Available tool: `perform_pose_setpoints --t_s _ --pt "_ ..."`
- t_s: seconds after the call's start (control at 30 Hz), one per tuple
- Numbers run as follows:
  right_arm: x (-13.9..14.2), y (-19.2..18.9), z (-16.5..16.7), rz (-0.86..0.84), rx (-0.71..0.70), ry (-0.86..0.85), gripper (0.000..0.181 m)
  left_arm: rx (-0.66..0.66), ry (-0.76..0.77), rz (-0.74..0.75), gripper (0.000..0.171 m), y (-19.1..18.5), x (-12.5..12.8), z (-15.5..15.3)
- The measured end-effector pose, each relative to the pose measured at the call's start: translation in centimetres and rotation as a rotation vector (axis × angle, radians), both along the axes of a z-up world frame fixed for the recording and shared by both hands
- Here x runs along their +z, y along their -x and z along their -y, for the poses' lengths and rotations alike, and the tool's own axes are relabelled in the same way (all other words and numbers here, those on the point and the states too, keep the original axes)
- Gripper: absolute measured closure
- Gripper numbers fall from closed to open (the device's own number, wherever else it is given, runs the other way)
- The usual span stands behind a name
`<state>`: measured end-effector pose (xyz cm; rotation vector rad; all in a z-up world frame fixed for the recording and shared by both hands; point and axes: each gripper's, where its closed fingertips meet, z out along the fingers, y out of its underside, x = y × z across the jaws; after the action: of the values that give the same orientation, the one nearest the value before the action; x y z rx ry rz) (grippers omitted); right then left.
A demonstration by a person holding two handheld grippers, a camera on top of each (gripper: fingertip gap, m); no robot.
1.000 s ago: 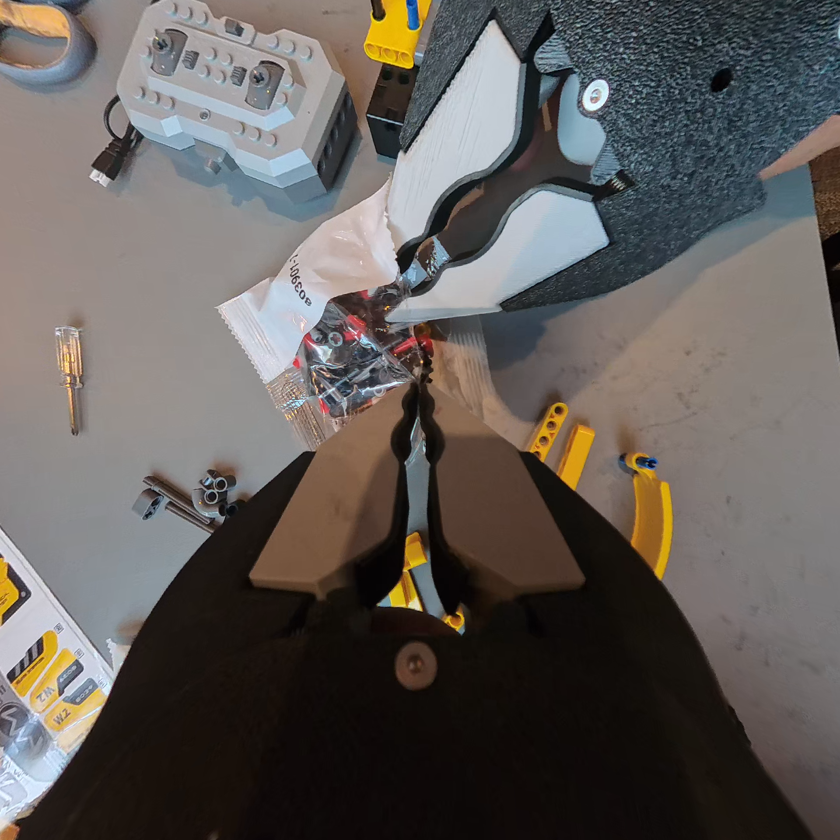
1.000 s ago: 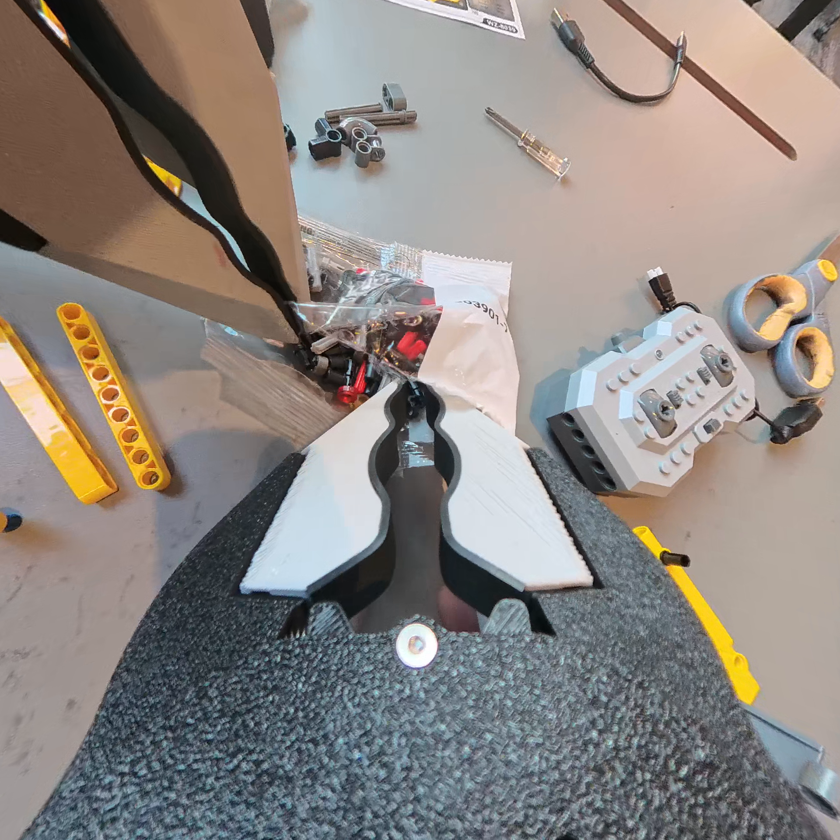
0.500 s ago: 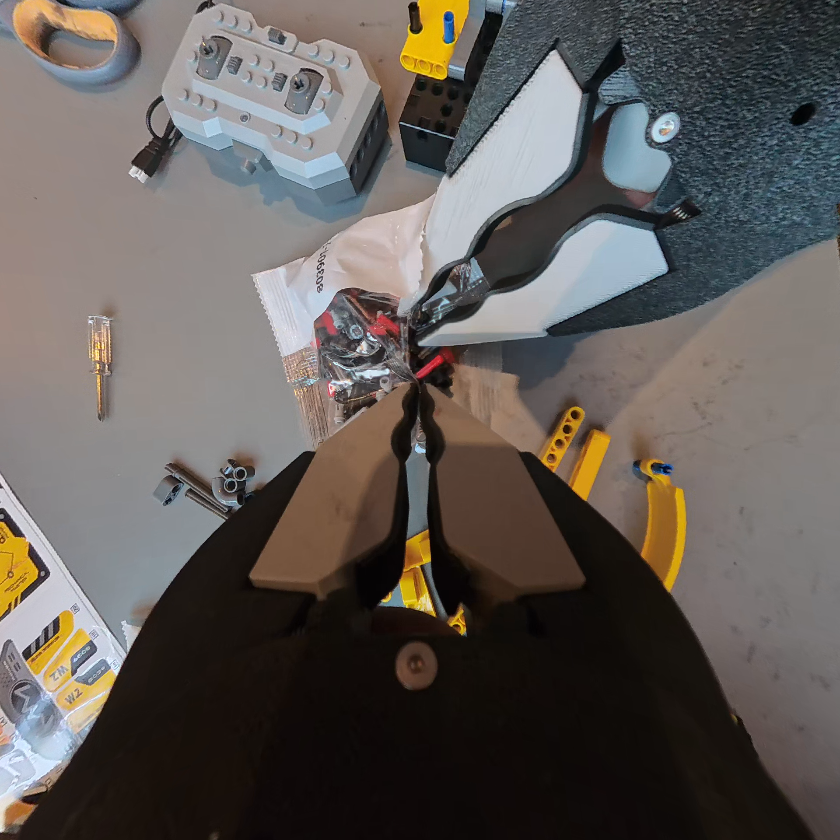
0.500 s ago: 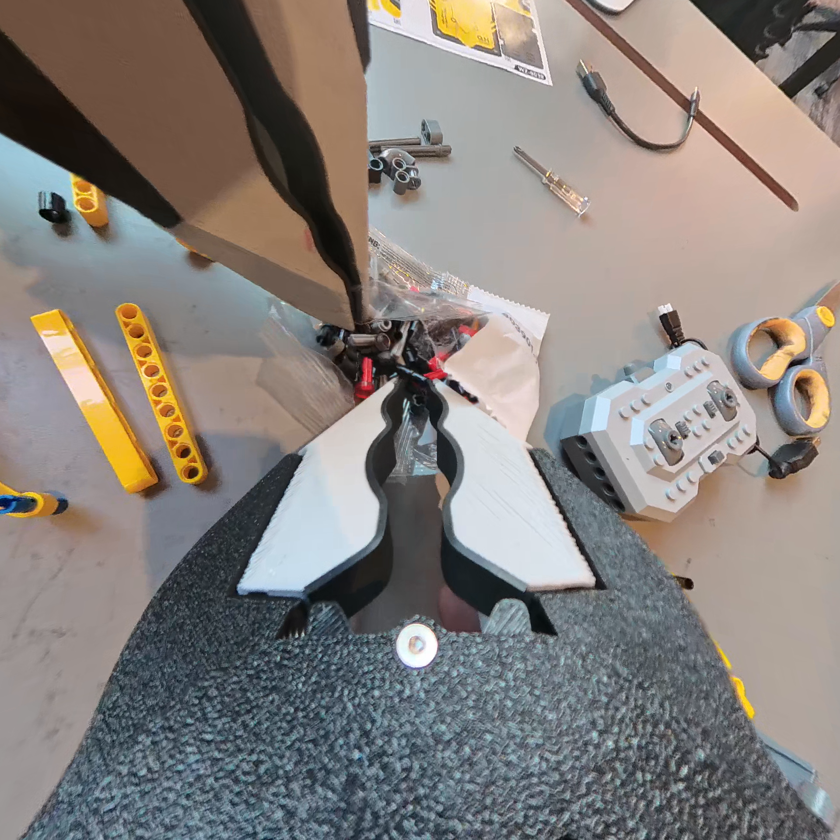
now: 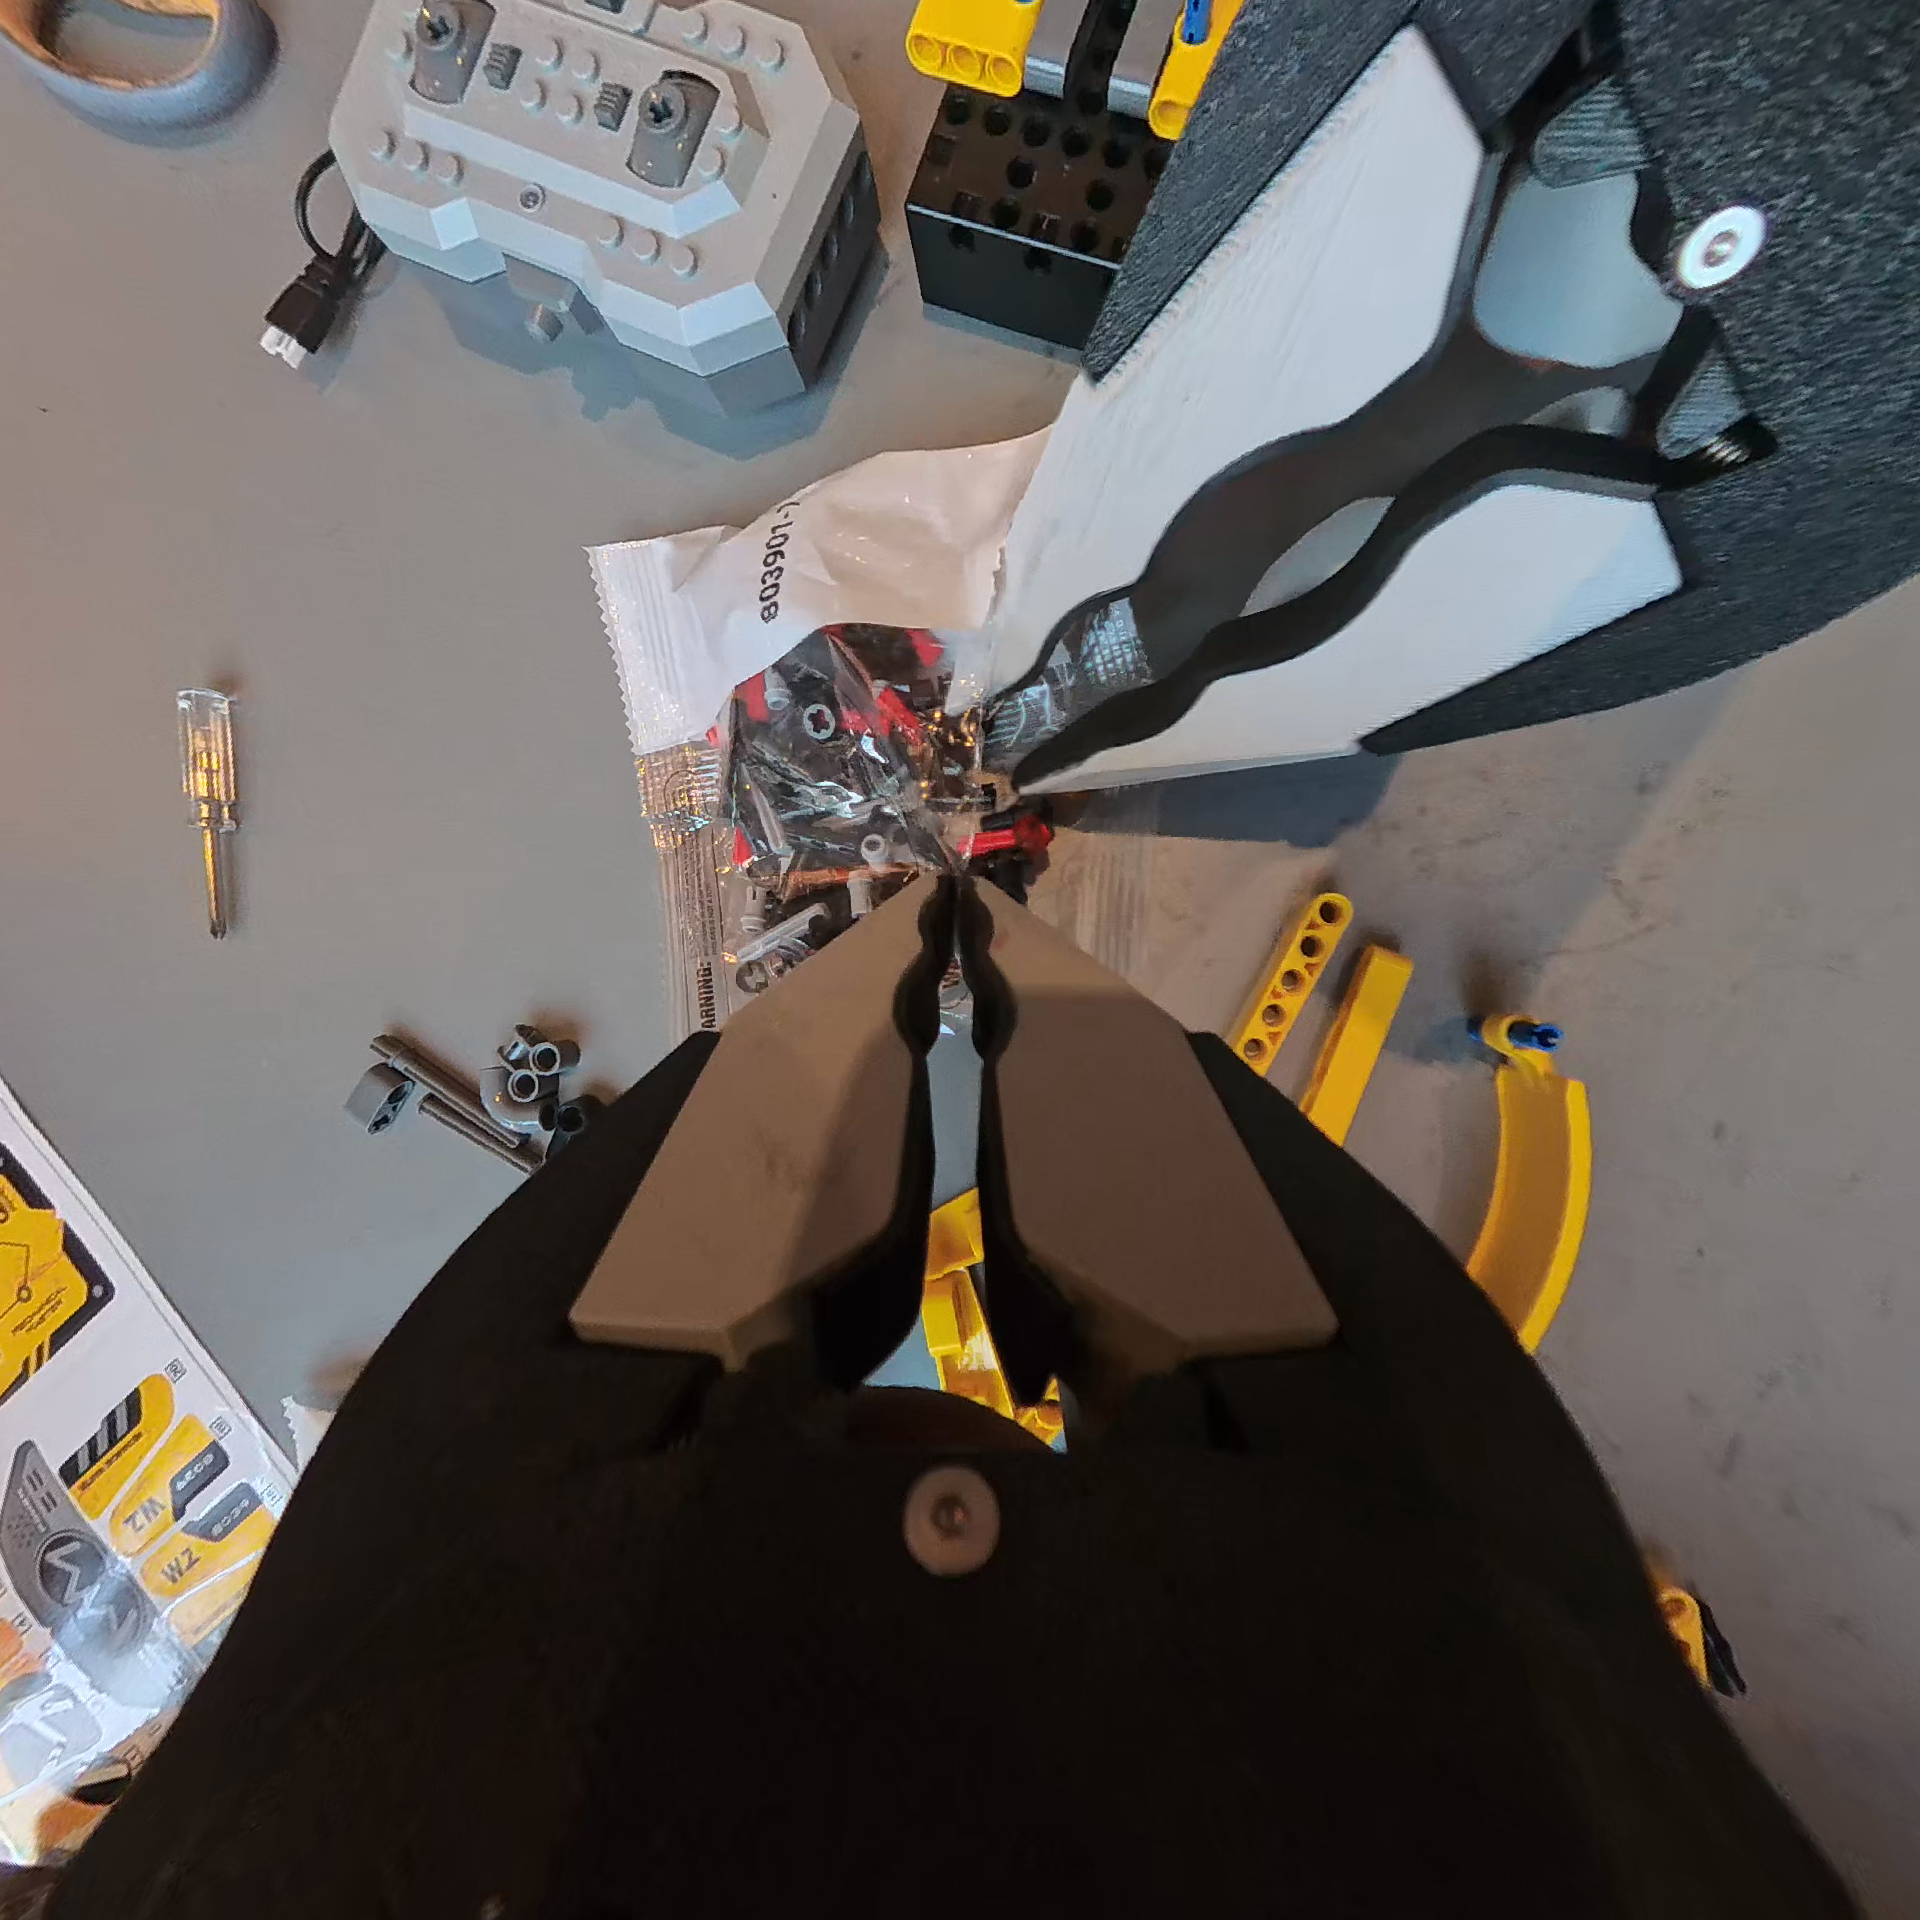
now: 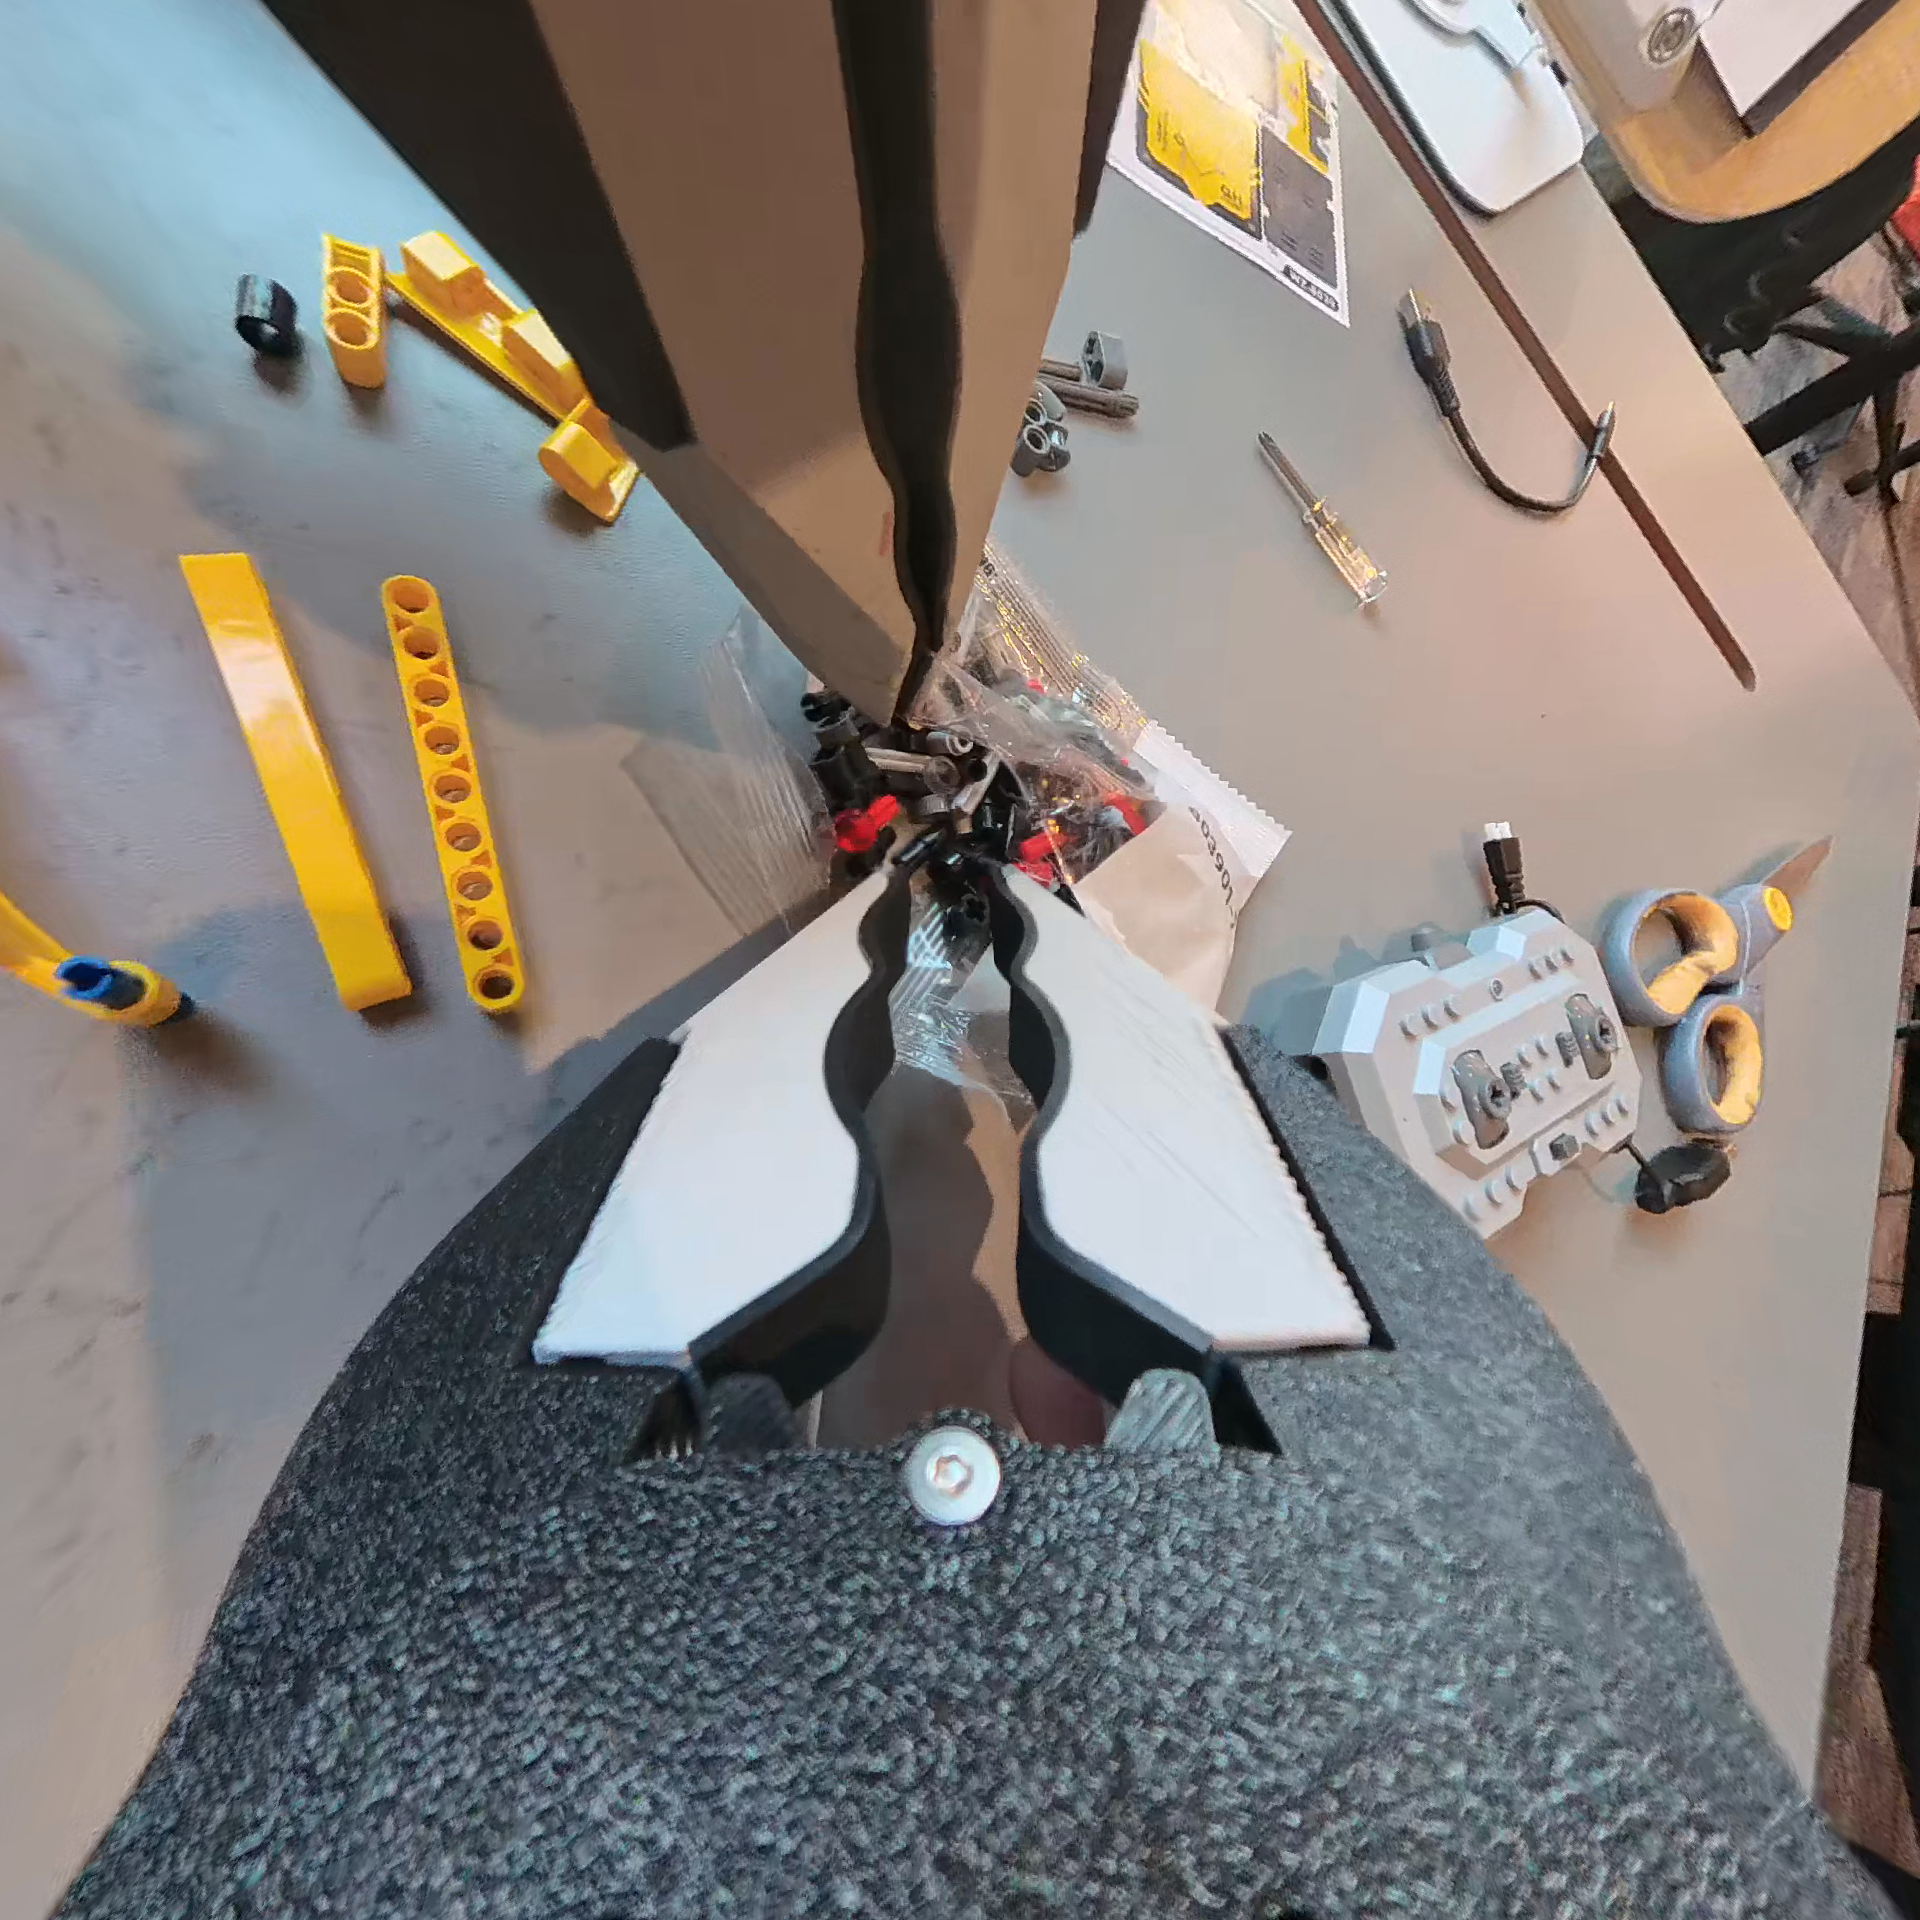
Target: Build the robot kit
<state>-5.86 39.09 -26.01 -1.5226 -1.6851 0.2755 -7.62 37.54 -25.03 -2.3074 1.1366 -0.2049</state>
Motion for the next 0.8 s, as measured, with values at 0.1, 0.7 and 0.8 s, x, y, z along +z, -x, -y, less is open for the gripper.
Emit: perform_pose_setpoints --t_s 0.1,0.7,0.8 --pt "0.1 -0.2 0.2 0.020 0.037 -0.046 0.164 -0.003 0.004 -0.001 0.171 0.0 -0.1 0.1" --pt "1.8 -1.0 1.0 -0.004 0.173 -0.123 0.163 -0.020 0.010 -0.011 0.171 -0.4 -0.2 0.4" --pt "2.1 -1.1 0.8 -0.020 0.150 -0.087 0.165 -0.017 0.008 -0.005 0.171 -0.4 -0.1 0.4"
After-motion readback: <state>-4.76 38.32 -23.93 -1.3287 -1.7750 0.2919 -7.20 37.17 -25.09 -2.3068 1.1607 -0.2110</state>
